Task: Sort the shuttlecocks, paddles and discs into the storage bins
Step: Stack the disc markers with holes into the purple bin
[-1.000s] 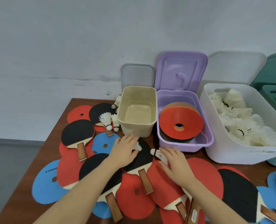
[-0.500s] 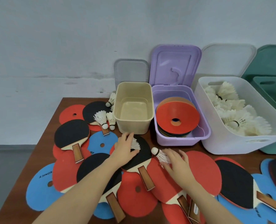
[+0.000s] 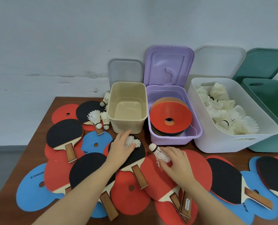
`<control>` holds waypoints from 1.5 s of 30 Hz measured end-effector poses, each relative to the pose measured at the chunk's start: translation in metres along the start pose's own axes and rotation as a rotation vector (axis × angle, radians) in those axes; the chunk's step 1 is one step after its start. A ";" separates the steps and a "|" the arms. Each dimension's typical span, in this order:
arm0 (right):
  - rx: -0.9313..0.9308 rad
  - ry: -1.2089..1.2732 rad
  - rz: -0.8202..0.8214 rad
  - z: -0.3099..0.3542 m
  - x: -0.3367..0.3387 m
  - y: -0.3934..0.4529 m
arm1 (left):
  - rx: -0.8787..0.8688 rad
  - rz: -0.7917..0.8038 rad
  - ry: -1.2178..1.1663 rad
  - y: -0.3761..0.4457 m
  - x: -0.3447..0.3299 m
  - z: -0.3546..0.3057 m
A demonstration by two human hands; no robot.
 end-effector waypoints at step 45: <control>-0.317 -0.205 0.333 -0.212 0.235 0.147 | -0.294 0.312 0.686 0.183 -0.133 -0.309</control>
Point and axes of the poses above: each hand's wrist, its own y-axis towards the middle knuckle, its own x-axis out of the back of the hand, z = x × y, the point moved 2 cm from there along y, towards the middle knuckle, and after that the axes turned 13 degrees about y, right-handed, at the moved point
